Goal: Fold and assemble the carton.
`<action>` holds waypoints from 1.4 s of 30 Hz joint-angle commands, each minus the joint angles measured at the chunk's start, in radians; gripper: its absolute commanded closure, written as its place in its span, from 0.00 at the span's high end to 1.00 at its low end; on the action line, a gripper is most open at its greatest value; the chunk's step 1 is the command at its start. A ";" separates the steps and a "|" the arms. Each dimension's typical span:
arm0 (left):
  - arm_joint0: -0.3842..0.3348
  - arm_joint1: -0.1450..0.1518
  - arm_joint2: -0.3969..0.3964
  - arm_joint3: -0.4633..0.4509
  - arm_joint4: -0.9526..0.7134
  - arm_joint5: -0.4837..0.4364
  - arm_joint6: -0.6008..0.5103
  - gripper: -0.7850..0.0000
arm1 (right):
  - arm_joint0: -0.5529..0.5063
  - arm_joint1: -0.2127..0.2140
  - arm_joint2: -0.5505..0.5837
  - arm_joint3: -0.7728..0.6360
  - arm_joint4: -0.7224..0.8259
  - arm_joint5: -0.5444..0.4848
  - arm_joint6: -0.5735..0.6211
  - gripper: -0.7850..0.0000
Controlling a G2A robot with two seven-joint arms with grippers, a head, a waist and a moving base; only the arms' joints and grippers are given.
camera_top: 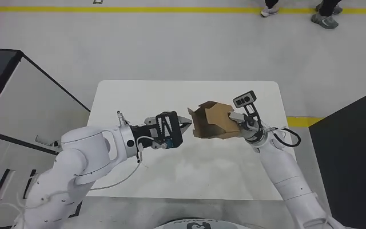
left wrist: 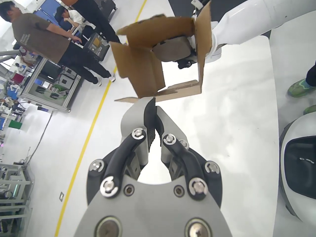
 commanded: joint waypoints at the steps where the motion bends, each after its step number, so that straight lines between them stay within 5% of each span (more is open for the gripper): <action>1: -0.015 -0.002 0.023 0.000 0.007 0.000 0.004 0.00 | 0.004 -0.002 -0.005 0.002 -0.005 0.003 -0.008 0.00; 18: -0.054 -0.008 0.079 0.000 0.004 -0.004 -0.012 0.00 | 0.016 -0.013 -0.026 0.008 -0.027 0.015 -0.093 0.00; 42: -0.067 -0.007 0.107 0.006 0.003 -0.029 -0.023 0.00 | 0.027 -0.019 -0.047 0.001 -0.057 0.053 -0.016 0.00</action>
